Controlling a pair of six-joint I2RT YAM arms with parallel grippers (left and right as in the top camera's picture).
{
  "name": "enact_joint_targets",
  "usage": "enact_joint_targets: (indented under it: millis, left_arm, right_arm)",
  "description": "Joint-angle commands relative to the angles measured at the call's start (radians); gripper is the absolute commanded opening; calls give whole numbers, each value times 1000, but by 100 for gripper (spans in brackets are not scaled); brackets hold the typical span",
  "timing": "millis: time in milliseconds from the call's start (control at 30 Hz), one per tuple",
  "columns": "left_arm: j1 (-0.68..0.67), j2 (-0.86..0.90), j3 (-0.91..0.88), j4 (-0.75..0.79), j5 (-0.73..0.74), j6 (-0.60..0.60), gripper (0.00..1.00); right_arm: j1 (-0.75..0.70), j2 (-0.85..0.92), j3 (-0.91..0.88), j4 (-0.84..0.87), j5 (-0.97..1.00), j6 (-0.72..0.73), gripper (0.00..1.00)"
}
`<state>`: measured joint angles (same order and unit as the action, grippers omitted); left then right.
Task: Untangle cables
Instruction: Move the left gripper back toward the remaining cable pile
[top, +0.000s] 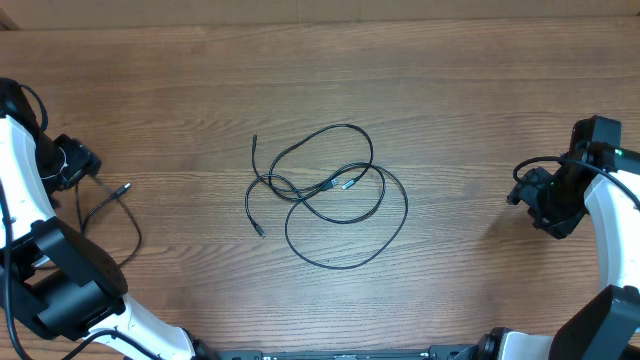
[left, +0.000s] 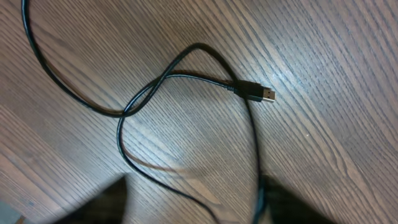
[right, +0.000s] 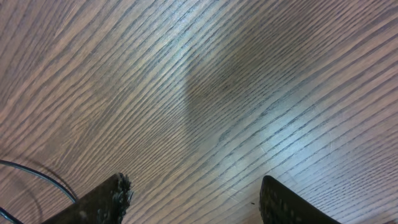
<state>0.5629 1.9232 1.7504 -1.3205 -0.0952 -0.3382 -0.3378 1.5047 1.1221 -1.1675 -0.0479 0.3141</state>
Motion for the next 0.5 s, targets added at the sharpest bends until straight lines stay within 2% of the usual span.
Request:
enact_joint_targets:
  millis: [0, 100, 133, 233, 267, 300, 467]
  left_arm:
    - [3, 3, 16, -4, 19, -6, 100]
    - [3, 3, 16, -3, 29, -6, 100]
    - [3, 3, 16, -2, 45, -6, 100]
    - [1, 3, 16, 11, 123, 3, 99]
    - [-1, 3, 16, 19, 170, 20, 100]
    - [-3, 3, 16, 30, 224, 48, 99]
    - [-42, 3, 16, 70, 455, 134, 99]
  right_arm:
    - [5, -1, 3, 3, 2, 3, 66]
    - [5, -1, 3, 3, 1, 3, 67]
    - [5, -1, 3, 2, 1, 3, 70]
    - [5, -1, 3, 3, -16, 3, 86]
    - [5, -1, 3, 3, -26, 3, 97]
    - [5, -1, 3, 4, -38, 3, 100]
    - [5, -1, 3, 10, -72, 3, 100]
